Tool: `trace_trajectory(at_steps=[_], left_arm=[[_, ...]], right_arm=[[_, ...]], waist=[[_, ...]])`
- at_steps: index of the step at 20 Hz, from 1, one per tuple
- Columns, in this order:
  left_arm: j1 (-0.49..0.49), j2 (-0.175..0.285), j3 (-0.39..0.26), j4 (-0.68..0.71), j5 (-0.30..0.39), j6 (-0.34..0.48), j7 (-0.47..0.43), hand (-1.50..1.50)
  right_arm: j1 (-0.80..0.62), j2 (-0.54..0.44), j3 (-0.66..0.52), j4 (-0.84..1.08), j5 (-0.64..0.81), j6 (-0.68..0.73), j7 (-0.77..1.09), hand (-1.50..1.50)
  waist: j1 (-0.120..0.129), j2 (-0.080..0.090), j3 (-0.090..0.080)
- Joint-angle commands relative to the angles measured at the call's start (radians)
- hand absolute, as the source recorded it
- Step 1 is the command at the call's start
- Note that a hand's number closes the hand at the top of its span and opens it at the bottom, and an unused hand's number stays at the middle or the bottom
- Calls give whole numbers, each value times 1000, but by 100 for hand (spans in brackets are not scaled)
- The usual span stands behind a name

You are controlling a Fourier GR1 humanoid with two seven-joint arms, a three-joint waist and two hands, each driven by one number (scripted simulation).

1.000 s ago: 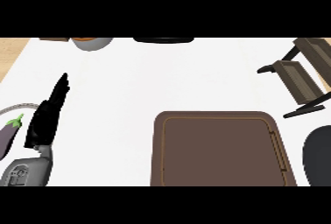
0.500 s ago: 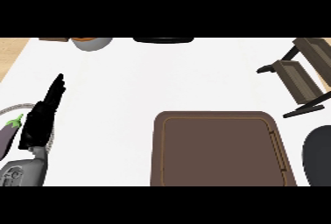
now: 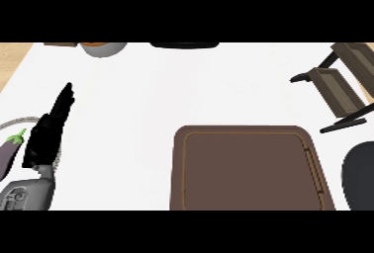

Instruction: Pick the cupcake from the tray and place it in the tiered basket

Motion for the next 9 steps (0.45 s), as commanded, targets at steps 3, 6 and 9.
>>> trace_trajectory(at_steps=[3,6,9], left_arm=[[-19,-24,-13,36,-32,34,-17,0],[-42,-10,2,25,-13,19,14,0],[-18,3,10,3,-8,8,-4,0]], right_arm=[[59,-195,-63,112,-40,165,-66,-150],[168,-234,-104,178,-56,148,-212,-150],[213,-279,-136,228,-79,193,-260,-150]], waist=[[-10,4,2],[-11,9,6],[-5,8,6]])
